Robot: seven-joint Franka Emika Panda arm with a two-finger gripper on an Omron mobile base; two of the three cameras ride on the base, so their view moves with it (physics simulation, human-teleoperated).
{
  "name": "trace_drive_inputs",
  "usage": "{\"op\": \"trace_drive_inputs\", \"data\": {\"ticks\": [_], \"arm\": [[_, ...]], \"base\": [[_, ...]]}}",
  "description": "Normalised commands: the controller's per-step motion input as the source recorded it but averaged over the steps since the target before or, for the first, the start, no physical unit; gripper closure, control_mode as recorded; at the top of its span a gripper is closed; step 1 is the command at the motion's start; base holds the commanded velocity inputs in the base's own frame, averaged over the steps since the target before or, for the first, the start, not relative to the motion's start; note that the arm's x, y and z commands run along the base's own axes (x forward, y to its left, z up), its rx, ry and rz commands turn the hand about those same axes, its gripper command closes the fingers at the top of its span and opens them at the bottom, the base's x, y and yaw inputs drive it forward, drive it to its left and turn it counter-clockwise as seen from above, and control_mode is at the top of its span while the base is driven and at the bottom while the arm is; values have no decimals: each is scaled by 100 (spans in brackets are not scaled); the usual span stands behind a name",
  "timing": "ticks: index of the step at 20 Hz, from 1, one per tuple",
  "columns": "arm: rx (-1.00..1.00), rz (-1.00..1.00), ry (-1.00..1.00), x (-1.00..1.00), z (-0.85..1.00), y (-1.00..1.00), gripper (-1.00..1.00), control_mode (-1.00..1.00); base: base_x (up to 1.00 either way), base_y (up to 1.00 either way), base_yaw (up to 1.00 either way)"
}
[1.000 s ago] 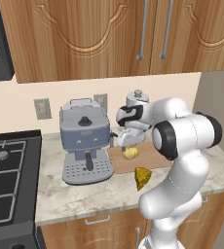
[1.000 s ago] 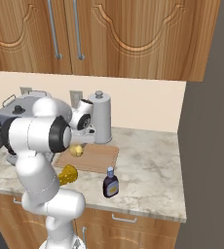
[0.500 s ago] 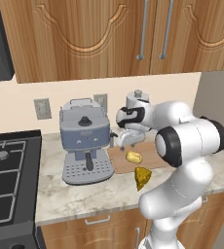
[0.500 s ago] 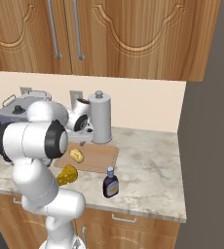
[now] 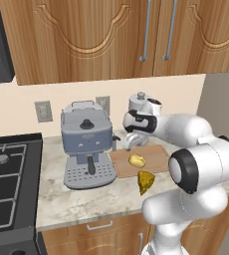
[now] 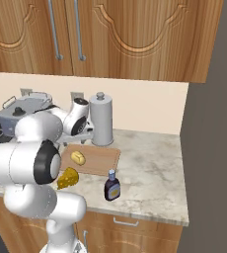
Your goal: Retrieve the reheated potato from the microwave, then place the potato, cheese, and condiment on the cutting board.
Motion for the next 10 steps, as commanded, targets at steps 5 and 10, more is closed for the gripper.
{"op": "trace_drive_inputs", "data": {"ticks": [5, 10], "arm": [[0, -3, -9, -29, 34, -18, -100, -100], [-1, -5, -1, -25, 44, -21, -100, -100]], "base": [[0, 0, 0], [0, 0, 0]]}}
